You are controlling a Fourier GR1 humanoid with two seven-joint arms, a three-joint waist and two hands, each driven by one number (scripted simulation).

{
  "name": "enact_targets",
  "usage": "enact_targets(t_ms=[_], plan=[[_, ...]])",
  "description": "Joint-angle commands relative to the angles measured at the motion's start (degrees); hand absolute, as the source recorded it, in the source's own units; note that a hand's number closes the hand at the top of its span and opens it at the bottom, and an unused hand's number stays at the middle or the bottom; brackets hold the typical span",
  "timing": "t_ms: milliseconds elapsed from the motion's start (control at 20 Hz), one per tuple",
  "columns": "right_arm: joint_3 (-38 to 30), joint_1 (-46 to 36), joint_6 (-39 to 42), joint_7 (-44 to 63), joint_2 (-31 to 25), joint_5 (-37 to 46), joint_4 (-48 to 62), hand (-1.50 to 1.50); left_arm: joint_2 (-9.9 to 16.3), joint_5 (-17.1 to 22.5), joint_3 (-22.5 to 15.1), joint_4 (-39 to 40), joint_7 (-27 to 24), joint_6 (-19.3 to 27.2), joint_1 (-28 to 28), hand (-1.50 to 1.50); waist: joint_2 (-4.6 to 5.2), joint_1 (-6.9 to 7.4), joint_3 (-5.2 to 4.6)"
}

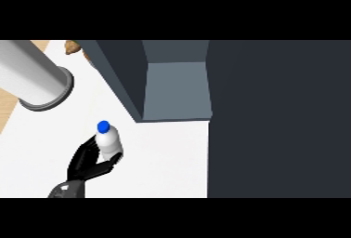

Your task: Pick up the bottled water, place it into the cabinet and close the cabinet

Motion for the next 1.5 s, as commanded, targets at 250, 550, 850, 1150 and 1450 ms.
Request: enact_targets(t_ms=[250, 550, 850, 1150, 1450], plan=[[0.73, 2.38, -1.4, 2.47, -1.07, 0.52, -7.92, -1.5, 1.48, -8.87, -2.66, 8.12, -15.48, 11.04, -3.33, 1.5, 0.19, 0.22, -0.05], [2.62, 5.02, -1.52, 0.69, -1.69, 2.13, -8.48, -1.5, -3.92, -9.35, -2.19, 11.95, -20.79, 17.37, -5.47, 1.5, -0.03, 0.3, 0.01], [-0.32, 5.77, -0.84, -1.37, -3.79, -0.62, -7.09, -1.5, -7.9, -7.33, -3.06, 5.4, -20.79, 18.29, 2.04, 1.5, -0.4, 1.43, 0.16], [0.02, 5.03, -1.75, 1.18, -3.74, -2.26, -8.85, -1.5, -8.03, 0.66, -11.9, -2.25, -13.09, 18.09, 0.1, 1.5, -0.45, 1.39, 0.16], [-0.7, 4.73, -1.53, 0.88, -4.88, -3.51, -8.24, -1.5, -8.08, 12.09, -23.73, -10.2, -3.74, 24.29, -3.06, 1.5, -0.4, 1.01, 0.14]])
